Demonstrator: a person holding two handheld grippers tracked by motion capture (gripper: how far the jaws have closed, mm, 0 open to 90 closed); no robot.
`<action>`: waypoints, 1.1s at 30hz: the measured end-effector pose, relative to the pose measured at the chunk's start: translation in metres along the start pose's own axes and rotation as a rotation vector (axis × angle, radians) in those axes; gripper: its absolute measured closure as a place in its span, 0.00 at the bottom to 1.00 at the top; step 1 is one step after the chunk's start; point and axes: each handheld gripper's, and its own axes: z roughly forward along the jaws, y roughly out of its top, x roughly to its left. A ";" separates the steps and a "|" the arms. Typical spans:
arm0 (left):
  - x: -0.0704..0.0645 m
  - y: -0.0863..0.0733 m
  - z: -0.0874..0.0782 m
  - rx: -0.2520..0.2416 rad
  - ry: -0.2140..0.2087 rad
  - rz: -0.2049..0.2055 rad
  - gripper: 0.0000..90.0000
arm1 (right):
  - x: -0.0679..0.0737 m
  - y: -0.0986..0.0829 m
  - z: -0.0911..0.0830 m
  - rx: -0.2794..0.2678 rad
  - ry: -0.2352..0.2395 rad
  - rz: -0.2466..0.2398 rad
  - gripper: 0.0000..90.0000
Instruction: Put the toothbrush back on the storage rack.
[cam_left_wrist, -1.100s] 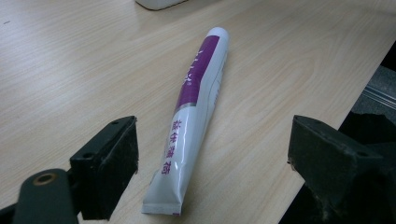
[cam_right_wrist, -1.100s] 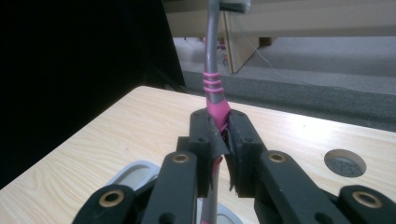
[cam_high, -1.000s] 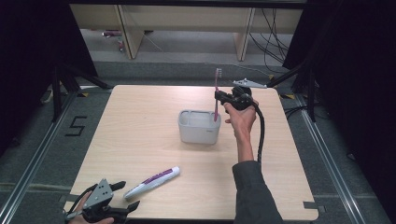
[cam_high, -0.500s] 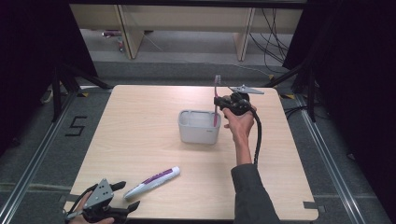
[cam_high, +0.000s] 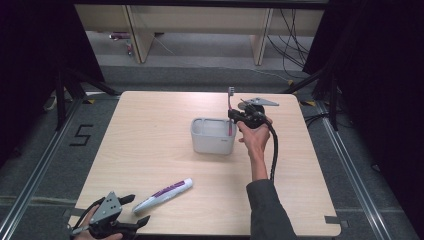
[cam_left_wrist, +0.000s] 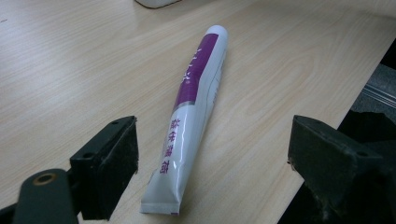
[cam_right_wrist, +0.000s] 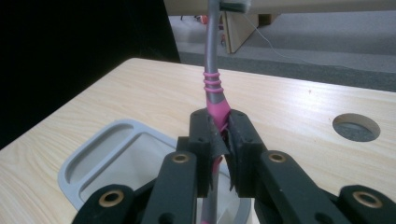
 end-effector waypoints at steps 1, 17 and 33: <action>0.000 0.000 0.000 0.000 0.000 0.000 0.17 | 0.001 -0.001 -0.001 0.007 -0.001 0.008 0.90; -0.001 0.000 0.001 -0.005 -0.003 -0.005 0.17 | -0.002 -0.015 0.002 0.024 -0.003 -0.015 0.90; -0.001 0.000 0.001 -0.005 -0.002 -0.005 0.17 | -0.002 -0.020 0.003 0.038 -0.016 -0.049 0.86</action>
